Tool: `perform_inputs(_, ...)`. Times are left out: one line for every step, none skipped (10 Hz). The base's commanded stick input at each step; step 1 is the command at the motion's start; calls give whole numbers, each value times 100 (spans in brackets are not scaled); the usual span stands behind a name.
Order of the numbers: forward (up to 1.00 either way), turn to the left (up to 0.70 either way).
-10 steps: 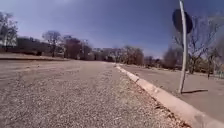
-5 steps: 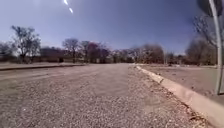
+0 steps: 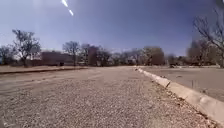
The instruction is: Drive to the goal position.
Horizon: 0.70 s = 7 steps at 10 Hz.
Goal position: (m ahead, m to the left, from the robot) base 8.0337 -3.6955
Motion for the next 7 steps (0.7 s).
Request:
perform_inputs(70, 0)
perform_inputs(70, 0)
perform_inputs(70, 0)
perform_inputs(70, 0)
perform_inputs(70, 0)
perform_inputs(70, 0)
perform_inputs(70, 0)
